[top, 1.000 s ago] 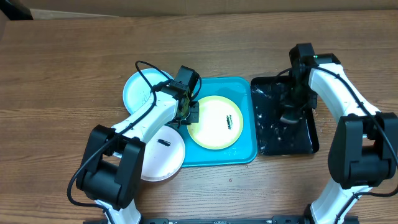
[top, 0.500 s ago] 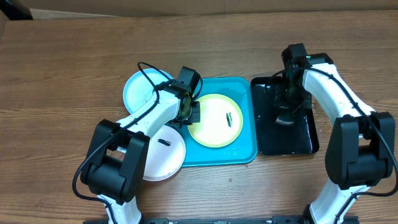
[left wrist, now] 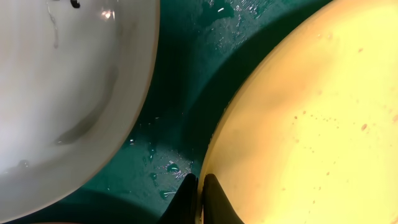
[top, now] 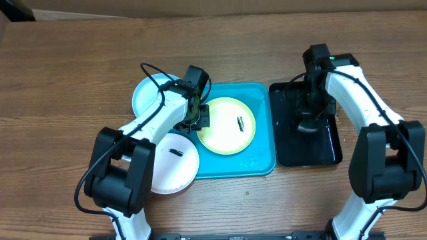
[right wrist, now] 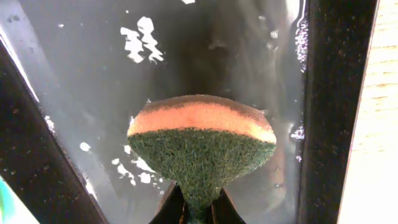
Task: Clean dirty plates on tray and stack at the side
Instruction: 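Scrub the yellow plate surface with the sponge in the right gripper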
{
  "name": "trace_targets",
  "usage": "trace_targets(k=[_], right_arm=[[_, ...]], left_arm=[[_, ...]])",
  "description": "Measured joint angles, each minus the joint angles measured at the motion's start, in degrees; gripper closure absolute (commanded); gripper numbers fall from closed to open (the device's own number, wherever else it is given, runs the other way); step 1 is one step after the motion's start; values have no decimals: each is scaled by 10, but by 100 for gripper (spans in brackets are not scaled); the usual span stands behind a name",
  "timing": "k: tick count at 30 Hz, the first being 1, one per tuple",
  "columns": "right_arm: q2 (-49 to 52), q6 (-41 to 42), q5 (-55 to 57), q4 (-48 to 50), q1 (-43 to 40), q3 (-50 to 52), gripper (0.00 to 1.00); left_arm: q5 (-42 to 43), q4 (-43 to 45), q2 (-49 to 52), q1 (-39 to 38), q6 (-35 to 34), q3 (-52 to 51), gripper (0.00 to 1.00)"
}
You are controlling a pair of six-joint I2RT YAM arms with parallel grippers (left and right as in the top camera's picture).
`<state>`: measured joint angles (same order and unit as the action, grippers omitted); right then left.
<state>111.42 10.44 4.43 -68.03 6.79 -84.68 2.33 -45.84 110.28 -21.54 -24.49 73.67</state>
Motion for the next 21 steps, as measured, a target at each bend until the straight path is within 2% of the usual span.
trace_targets(k=[15, 21], right_arm=[[0, -1, -2, -32, 0, -30, 96], [0, -37, -81, -76, 0, -72, 96]], left_arm=[[1, 3, 0, 2, 0, 0, 96], [6, 8, 0, 2, 0, 0, 96]])
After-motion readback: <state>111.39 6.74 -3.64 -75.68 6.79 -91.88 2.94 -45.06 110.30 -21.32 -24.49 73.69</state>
